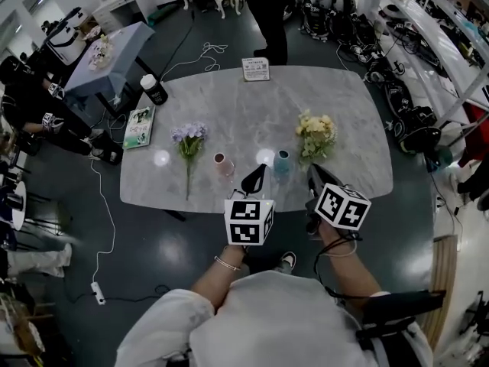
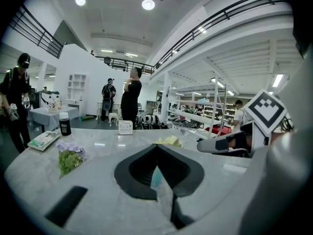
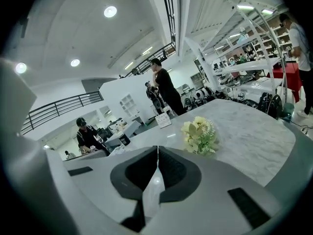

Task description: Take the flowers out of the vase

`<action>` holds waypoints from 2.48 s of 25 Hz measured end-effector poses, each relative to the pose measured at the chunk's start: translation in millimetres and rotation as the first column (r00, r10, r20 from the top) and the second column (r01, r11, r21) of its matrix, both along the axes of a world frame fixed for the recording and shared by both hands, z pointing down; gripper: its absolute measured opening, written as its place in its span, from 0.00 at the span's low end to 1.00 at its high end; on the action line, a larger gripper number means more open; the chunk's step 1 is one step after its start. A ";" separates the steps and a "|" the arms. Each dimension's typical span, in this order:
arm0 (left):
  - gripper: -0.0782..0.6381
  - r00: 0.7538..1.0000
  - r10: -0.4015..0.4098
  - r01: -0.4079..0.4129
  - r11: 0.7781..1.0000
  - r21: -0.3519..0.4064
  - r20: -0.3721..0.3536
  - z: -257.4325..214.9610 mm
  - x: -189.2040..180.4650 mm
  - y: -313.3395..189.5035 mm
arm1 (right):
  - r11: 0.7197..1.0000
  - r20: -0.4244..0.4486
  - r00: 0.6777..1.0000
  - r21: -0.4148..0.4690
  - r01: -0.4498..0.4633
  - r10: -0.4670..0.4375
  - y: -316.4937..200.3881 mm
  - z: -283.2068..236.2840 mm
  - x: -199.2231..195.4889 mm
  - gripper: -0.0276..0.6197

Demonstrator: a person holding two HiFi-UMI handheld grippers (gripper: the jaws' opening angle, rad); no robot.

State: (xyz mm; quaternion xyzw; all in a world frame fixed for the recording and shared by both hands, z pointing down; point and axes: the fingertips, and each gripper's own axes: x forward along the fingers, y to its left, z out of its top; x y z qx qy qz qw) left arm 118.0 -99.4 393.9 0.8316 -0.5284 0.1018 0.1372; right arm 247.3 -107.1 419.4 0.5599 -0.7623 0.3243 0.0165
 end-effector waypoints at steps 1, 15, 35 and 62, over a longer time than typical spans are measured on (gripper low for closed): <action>0.12 1.000 -0.018 0.018 1.000 -0.001 0.000 -0.1 -1.3 1.9 | 1.000 -0.001 1.000 -0.005 0.016 -0.016 2.5 2.5 -1.2 0.06; 0.12 0.992 -0.125 0.125 0.992 0.005 0.004 -20.1 -23.6 47.0 | 0.990 -0.022 0.990 -0.033 0.138 -0.139 37.6 -3.2 -34.4 0.06; 0.12 0.993 -0.092 0.095 0.995 0.040 -0.067 -29.4 -83.1 106.6 | 0.994 -0.066 0.992 -0.009 0.104 -0.105 108.4 -9.7 -103.8 0.06; 0.12 0.990 -0.126 0.130 0.991 0.044 -0.068 -35.1 -62.5 89.6 | 0.981 -0.124 0.976 0.044 0.186 -0.180 90.6 -23.3 -93.5 0.05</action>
